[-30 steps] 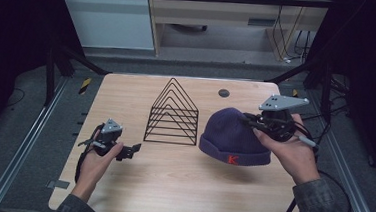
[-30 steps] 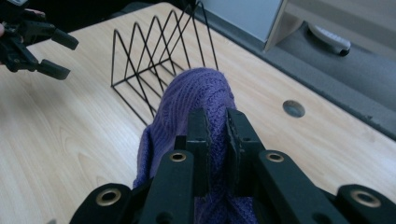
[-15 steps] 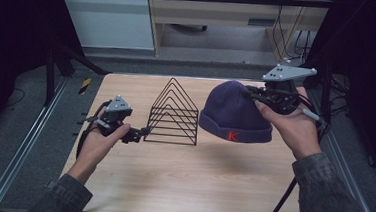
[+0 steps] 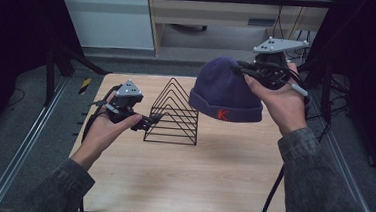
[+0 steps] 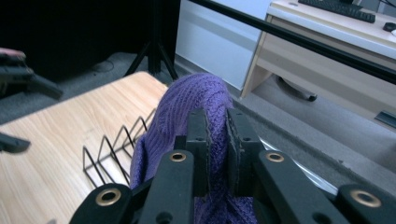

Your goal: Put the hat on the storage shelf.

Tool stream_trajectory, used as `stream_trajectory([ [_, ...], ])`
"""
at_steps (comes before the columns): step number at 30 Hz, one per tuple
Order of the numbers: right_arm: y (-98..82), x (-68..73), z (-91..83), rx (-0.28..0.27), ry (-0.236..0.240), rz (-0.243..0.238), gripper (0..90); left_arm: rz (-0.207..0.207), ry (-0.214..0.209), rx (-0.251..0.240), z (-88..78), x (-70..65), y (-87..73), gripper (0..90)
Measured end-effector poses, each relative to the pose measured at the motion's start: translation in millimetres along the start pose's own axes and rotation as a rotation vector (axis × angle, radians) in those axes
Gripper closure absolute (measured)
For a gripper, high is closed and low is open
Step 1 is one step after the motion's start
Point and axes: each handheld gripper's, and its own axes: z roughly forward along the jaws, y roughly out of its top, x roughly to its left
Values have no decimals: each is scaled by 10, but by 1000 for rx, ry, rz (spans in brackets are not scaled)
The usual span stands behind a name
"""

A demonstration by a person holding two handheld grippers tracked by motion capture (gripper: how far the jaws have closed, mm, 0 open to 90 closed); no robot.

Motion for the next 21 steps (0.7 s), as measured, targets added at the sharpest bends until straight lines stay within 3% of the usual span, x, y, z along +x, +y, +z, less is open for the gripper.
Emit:
stream_trajectory([
  [12, 340, 126, 327, -21, 46, -13, 810, 6, -14, -18, 56, 169, 214, 55],
  [21, 551, 247, 470, -49, 83, -20, 810, 3, -14, -30, 57, 236, 246, 58],
])
